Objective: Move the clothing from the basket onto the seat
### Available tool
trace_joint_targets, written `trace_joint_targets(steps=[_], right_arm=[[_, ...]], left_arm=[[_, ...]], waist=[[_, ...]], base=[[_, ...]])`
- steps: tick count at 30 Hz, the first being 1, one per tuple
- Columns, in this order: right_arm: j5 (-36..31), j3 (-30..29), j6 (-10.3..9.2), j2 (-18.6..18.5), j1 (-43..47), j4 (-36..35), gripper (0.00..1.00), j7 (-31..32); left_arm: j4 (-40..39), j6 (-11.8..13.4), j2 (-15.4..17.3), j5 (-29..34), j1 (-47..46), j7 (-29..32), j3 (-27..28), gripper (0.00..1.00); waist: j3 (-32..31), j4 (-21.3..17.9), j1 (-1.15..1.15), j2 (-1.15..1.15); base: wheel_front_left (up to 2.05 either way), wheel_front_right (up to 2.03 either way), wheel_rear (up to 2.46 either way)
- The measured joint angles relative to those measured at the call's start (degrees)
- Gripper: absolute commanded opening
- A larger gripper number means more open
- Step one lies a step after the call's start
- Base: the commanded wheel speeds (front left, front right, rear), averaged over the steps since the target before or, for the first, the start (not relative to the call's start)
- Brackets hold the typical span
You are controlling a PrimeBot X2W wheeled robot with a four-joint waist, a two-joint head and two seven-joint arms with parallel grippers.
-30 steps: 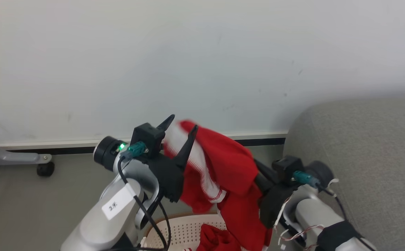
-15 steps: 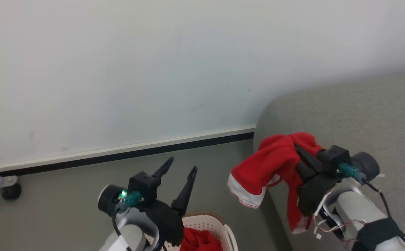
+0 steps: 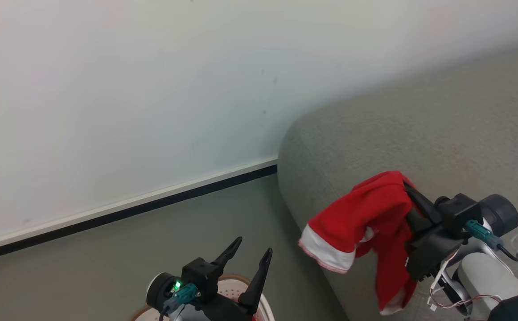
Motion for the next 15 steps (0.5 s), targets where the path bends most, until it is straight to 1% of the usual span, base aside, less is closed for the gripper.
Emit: trace_joint_targets(steps=[9, 15], right_arm=[[-0.3, -1.6, -0.85, -3.3, 1.9, -5.1, 0.00, 0.0], [-0.3, -3.0, -0.90, -4.8, 1.7, -6.0, 0.00, 0.0]], left_arm=[[-1.7, 0.9, -0.2, 0.4, 1.2, -0.5, -0.6, 1.00], [-2.6, 0.9, -0.4, 1.5, 1.2, -0.9, -1.5, 1.00]], waist=[[1.1, -5.2, 0.00, 0.00], [3.0, -6.7, 0.00, 0.00]], base=[[0.00, 0.00, 0.00], [0.00, 0.00, 0.00]])
